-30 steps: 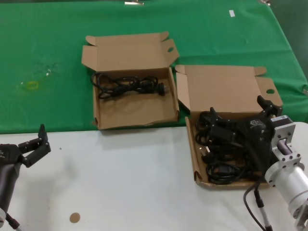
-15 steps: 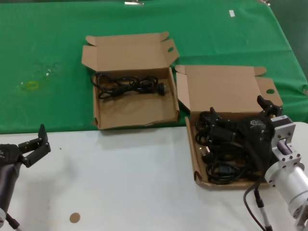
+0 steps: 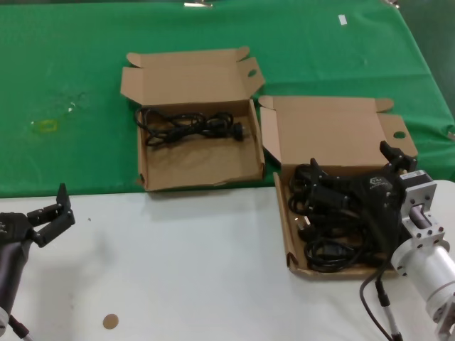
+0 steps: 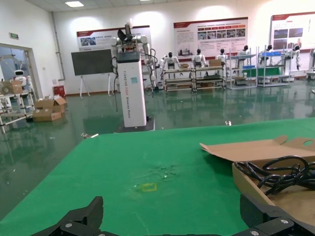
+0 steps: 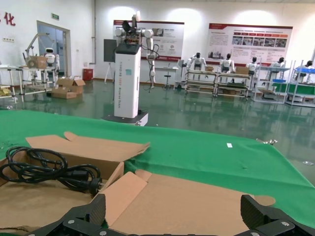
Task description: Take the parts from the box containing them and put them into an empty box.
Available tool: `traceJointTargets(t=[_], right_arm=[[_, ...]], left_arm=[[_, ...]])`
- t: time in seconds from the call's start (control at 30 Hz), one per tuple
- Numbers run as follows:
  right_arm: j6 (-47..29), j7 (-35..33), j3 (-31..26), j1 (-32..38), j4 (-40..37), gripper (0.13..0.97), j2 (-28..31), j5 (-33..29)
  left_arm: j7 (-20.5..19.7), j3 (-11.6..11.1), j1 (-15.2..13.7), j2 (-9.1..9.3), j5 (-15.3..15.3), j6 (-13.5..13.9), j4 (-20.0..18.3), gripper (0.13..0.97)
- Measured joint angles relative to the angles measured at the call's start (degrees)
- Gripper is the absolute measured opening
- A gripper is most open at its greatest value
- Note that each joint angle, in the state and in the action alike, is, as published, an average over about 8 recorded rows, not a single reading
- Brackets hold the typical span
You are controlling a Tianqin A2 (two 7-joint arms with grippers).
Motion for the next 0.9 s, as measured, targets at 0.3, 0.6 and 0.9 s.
traceJointTargets(t=[0.3, 0.6, 0.9], right_arm=[[0.0, 0.0, 0.0, 0.0, 0.0, 0.966, 0.0, 0.0], [0.0, 0.0, 0.0, 0.0, 0.0, 0.966, 0.0, 0.0], [0.0, 0.0, 0.0, 0.0, 0.0, 0.966, 0.0, 0.0]], left_arm=[[0.0, 0.0, 0.0, 0.0, 0.0, 0.0, 0.0, 0.966], [0.0, 0.0, 0.0, 0.0, 0.0, 0.0, 0.0, 0.966], [0.0, 0.0, 0.0, 0.0, 0.0, 0.0, 0.0, 0.966]])
